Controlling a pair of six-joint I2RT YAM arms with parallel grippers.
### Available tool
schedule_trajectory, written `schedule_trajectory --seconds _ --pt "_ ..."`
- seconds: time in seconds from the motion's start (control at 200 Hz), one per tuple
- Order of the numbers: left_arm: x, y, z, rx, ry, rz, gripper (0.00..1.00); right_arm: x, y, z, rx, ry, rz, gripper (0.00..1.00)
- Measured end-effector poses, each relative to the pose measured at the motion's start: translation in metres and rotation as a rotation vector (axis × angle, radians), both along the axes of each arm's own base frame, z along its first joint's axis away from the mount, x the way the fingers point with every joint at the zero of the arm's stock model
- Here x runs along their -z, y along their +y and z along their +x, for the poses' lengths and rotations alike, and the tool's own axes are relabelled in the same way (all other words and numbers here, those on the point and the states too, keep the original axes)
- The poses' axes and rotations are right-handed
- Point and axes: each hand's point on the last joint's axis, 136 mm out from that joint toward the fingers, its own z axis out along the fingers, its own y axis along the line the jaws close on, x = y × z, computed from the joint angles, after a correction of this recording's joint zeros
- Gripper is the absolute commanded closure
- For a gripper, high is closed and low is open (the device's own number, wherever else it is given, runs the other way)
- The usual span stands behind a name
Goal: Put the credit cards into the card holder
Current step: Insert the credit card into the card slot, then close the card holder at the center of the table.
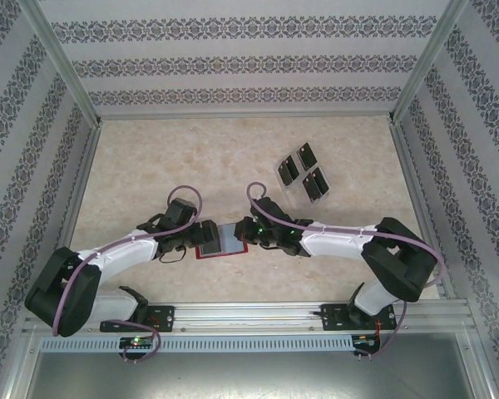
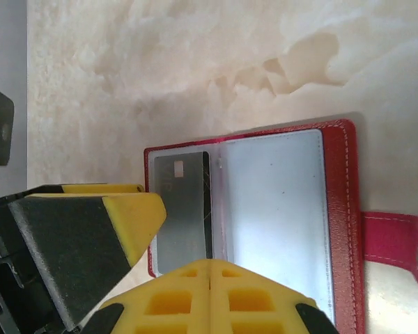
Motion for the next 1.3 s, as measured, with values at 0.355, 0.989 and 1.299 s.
schedule_trajectory --seconds 0.355,0.989,1.299 --pt "-0.001 -0.004 0.001 0.004 -0.013 -0.026 0.17 0.038 -0.013 -0.009 -0.001 0.068 -0.075 1.0" --pt "-0.041 -0.026 0.006 0.023 -0.126 -0.147 0.17 0.059 -0.011 -0.011 -0.002 0.086 -0.071 1.0" --pt "-0.055 -0.051 0.009 0.075 -0.145 -0.191 0.17 0.025 -0.021 -0.009 0.002 0.047 -0.052 1.0"
